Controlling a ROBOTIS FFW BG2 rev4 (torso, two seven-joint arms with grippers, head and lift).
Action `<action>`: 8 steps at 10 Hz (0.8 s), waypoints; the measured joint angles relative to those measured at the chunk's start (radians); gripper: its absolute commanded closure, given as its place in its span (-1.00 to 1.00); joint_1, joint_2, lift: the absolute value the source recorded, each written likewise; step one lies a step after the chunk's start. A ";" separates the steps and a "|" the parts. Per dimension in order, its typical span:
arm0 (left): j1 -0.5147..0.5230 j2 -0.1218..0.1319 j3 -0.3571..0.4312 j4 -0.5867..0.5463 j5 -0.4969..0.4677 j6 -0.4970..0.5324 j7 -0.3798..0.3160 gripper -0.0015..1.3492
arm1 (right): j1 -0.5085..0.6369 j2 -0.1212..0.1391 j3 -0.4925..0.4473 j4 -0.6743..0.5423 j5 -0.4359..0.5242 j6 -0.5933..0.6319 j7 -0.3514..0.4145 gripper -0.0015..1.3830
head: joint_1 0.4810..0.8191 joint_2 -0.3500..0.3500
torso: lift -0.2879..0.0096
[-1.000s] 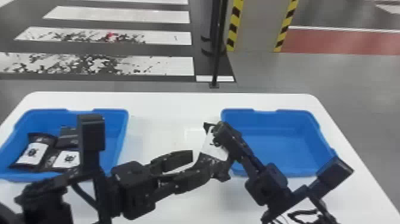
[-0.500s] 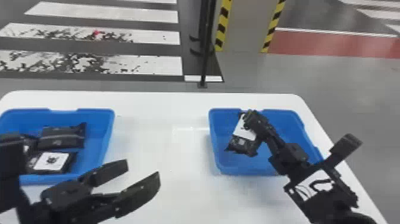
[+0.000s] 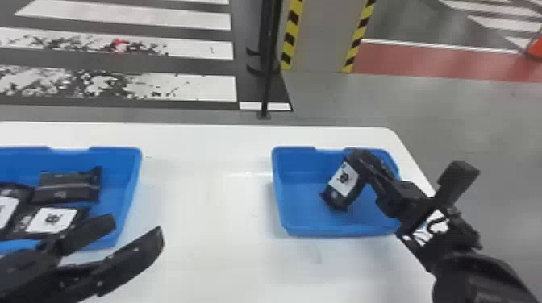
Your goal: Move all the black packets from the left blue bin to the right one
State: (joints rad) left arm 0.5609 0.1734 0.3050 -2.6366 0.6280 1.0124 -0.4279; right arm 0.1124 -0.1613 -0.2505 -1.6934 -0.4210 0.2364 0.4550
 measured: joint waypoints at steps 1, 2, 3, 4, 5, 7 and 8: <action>-0.003 -0.002 0.011 0.000 -0.008 -0.003 0.000 -0.74 | 0.011 0.004 -0.016 -0.014 0.043 0.005 -0.007 -0.85 | 0.27 -0.57 | -0.31; -0.010 -0.004 0.028 -0.001 -0.025 -0.005 0.000 -0.74 | 0.044 0.011 -0.023 -0.069 0.091 0.006 -0.019 -0.83 | 0.27 -0.55 | -0.31; -0.024 -0.009 0.053 -0.001 -0.054 0.000 0.000 -0.74 | 0.096 0.021 -0.020 -0.144 0.118 0.006 -0.033 -0.83 | 0.27 -0.47 | -0.31; -0.041 -0.014 0.083 0.000 -0.094 0.015 0.000 -0.74 | 0.161 0.035 -0.006 -0.232 0.136 0.000 -0.051 -0.82 | 0.27 -0.34 | -0.31; -0.064 -0.018 0.113 0.011 -0.143 0.032 0.000 -0.74 | 0.229 0.051 0.020 -0.311 0.149 -0.018 -0.069 -0.82 | 0.27 -0.26 | -0.31; -0.114 -0.015 0.157 0.065 -0.206 0.057 0.000 -0.74 | 0.348 0.083 0.084 -0.420 0.150 -0.064 -0.108 -0.82 | 0.27 0.10 | -0.31; -0.139 -0.009 0.167 0.099 -0.228 0.064 0.000 -0.75 | 0.396 0.096 0.109 -0.449 0.145 -0.083 -0.118 -0.82 | 0.27 0.24 | -0.31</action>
State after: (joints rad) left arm 0.4217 0.1640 0.4722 -2.5372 0.3998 1.0766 -0.4279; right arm 0.5083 -0.0654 -0.1411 -2.1423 -0.2758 0.1532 0.3365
